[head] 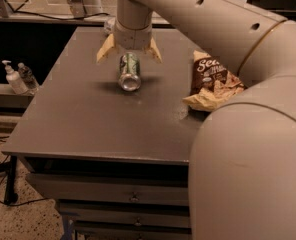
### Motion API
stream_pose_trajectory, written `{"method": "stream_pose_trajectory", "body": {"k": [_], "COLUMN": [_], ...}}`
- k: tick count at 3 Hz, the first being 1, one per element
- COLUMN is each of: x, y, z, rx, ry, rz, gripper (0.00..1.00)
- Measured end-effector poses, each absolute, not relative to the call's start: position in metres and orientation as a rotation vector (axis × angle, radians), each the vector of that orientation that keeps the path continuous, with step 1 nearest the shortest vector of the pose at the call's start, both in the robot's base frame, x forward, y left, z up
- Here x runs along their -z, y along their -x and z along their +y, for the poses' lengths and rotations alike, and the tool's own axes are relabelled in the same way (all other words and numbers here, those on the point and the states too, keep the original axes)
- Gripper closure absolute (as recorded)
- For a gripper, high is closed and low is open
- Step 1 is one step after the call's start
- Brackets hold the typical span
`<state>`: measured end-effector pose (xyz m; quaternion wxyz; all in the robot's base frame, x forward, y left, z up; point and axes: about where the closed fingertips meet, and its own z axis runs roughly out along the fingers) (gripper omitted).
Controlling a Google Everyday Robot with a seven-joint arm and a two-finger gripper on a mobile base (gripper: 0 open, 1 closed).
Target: Place green can upright
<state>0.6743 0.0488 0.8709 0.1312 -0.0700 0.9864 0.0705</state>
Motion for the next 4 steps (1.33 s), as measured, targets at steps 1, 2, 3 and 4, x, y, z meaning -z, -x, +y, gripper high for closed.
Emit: {"method": "stream_pose_trajectory", "body": {"k": [1,2,3,4], "x": [-0.861,-0.854,-0.854,-0.849], "y": [-0.677,-0.686,-0.699,-0.707], "z": [0.043,0.041,0.040,0.043], "rx": [-0.202,-0.204,-0.197,-0.199], "ry": [0.232,0.277,0.323,0.366], "rz": [2.862,2.863,2.861,2.872], "gripper": [0.00,0.00,0.00,0.18]}}
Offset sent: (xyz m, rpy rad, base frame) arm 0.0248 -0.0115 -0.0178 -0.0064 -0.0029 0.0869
